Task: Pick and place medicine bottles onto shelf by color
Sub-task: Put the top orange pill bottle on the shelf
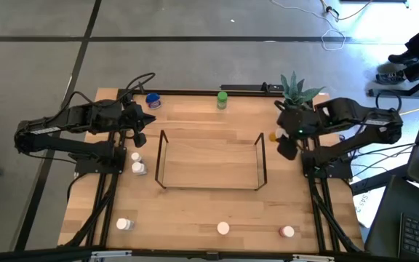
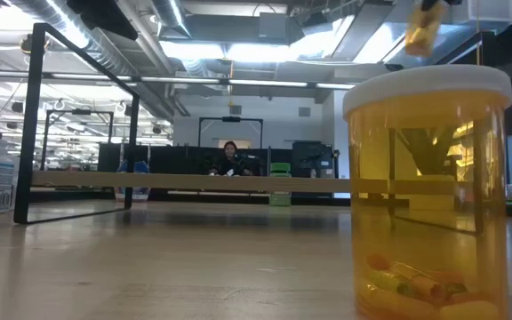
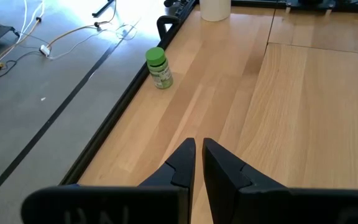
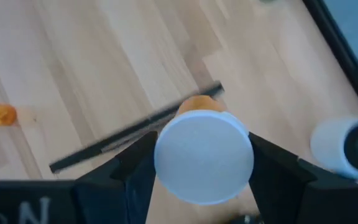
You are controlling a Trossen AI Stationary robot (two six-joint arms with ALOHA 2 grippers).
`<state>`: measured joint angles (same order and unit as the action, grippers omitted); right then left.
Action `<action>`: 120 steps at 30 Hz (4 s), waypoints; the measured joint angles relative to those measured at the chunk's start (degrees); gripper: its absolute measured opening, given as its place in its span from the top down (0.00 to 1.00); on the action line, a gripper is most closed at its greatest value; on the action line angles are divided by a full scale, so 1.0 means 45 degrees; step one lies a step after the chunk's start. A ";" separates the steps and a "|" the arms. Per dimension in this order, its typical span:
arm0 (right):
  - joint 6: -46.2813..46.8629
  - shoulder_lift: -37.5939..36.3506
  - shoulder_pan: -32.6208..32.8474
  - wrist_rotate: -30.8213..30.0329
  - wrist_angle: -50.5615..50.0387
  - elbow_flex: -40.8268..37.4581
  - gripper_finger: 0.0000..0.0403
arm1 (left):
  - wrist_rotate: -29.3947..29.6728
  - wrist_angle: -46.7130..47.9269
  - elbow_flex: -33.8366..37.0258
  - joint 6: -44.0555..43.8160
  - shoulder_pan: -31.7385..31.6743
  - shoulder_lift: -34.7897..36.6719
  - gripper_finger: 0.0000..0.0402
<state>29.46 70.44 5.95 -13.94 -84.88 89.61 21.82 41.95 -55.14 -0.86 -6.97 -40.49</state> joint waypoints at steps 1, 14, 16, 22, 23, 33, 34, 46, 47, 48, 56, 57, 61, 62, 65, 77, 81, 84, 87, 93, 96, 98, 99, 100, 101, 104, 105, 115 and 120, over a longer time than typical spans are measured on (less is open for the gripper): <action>-0.0081 0.0242 -0.0093 -0.0004 0.0206 0.0228 0.46 | -0.0004 0.0000 -0.0004 -0.0003 -0.0002 0.0000 0.94; -0.2977 0.3669 -0.1726 0.0810 0.0642 0.2939 0.46 | -0.0003 0.0000 -0.0003 -0.0005 -0.0004 0.0000 0.94; -0.3367 0.4143 -0.2000 0.1074 0.0651 0.3127 0.46 | -0.0002 -0.0033 -0.0001 -0.0024 0.0000 -0.0004 0.94; -0.4912 0.5385 -0.2607 0.2366 0.0991 0.3190 0.46 | -0.0655 -0.0384 -0.0004 -0.0029 -0.0004 0.0000 0.94; -0.5164 0.5570 -0.2652 0.2453 0.1042 0.3190 0.46 | -0.0840 -0.0379 -0.0004 -0.0029 0.0001 0.0000 0.94; -0.6629 0.7189 -0.2879 0.3032 0.1761 0.3190 0.46 | -0.1342 -0.0379 -0.0004 -0.0015 0.0006 0.0000 0.94; -0.6801 0.7319 -0.2870 0.3315 0.1857 0.3190 0.46 | -0.1591 -0.0379 -0.0004 -0.0015 0.0006 0.0000 0.94; -0.6779 0.7638 -0.2869 0.3697 0.3012 0.1382 0.46 | -0.4895 -0.0476 -0.0004 -0.0015 0.0016 0.0000 0.94; -0.6684 0.7638 -0.2869 0.3697 0.3101 0.1183 0.46 | -0.4895 -0.0476 -0.0004 -0.0010 0.0015 0.0000 0.94; -0.6648 0.7638 -0.2869 0.3698 0.3162 0.0997 0.46 | -0.4900 -0.0476 -0.0004 -0.0010 0.0016 0.0000 0.94; -0.6576 0.7621 -0.2869 0.3761 0.3937 0.0067 0.46 | -0.4909 -0.0471 -0.0004 -0.0005 0.0011 0.0000 0.94; -0.6585 0.7619 -0.2869 0.3765 0.3920 0.0001 0.46 | -0.4907 -0.0471 -0.0004 -0.0005 0.0011 0.0002 0.94; -0.6592 0.7614 -0.2869 0.3786 0.3967 -0.0345 0.46 | -0.4909 -0.0473 -0.0004 0.0024 0.0006 0.0005 0.94; -0.6592 0.7614 -0.2869 0.3801 0.3994 -0.0447 0.46 | -0.4909 -0.0471 -0.0004 0.0024 0.0006 0.0005 0.94; -0.6573 0.7614 -0.2869 0.3808 0.3998 -0.0680 0.46 | -0.4936 -0.0471 -0.0004 0.0096 0.0006 0.0005 0.94; -0.6573 0.7614 -0.2869 0.3827 0.4209 -0.0788 0.46 | -0.7658 -0.1329 -0.0004 0.0661 0.0016 0.0005 0.94; -0.6592 0.7614 -0.2869 0.3828 0.4235 -0.0788 0.46 | -0.8099 -0.1248 -0.0004 0.0657 0.0014 0.0005 0.94; -0.6593 0.7614 -0.2869 0.3828 0.4231 -0.0788 0.46 | -0.8087 -0.1237 -0.0004 0.0667 0.0010 0.0005 0.94; -0.6597 0.7614 -0.2869 0.3854 0.4229 -0.0788 0.46 | -0.7717 -0.1205 -0.0004 0.0666 0.0006 0.0005 0.94; -0.6614 0.7614 -0.2849 0.4377 0.4214 -0.0788 0.46 | -0.7060 -0.1205 -0.0004 0.0648 0.0006 0.0005 0.94; -0.6643 0.7614 -0.2849 0.4382 0.4214 -0.0788 0.46 | -0.7022 -0.1205 -0.0004 0.0564 0.0006 0.0005 0.94; -0.6649 0.7614 -0.2854 0.4370 0.4213 -0.0788 0.46 | -0.7022 -0.1205 -0.0004 0.0568 0.0006 0.0005 0.94; -0.6659 0.7614 -0.2854 0.4367 0.4214 -0.0788 0.46 | -0.7017 -0.1205 -0.0004 0.0568 0.0006 0.0005 0.94; -0.6682 0.7614 -0.2853 0.4366 0.4212 -0.0788 0.46 | -0.7017 -0.1205 -0.0004 0.0568 0.0006 0.0005 0.94; -0.6689 0.7614 -0.2849 0.4366 0.4212 -0.0788 0.46 | -0.7017 -0.1206 -0.0004 0.0568 0.0006 0.0005 0.94; -0.6617 0.7614 -0.2849 0.4362 0.4214 -0.0788 0.46 | -0.7013 -0.1209 -0.0004 0.0568 0.0006 0.0005 0.94; -0.6612 0.7614 -0.2849 0.4362 0.4212 -0.0788 0.46 | -0.7013 -0.1209 -0.0004 0.0568 0.0006 0.0005 0.94; -0.7185 0.7271 -0.2822 0.4352 0.4205 -0.0821 0.46 | -0.7008 -0.1212 -0.0004 0.0571 0.0006 0.0005 0.94; -0.7164 0.6988 -0.2646 0.4338 0.4881 -0.1504 0.46 | -0.7005 -0.1214 -0.0004 0.0573 0.0008 0.0000 0.94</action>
<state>-2.78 101.89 -5.96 5.59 -62.92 82.84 -9.70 36.49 -55.16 1.72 -6.93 -40.49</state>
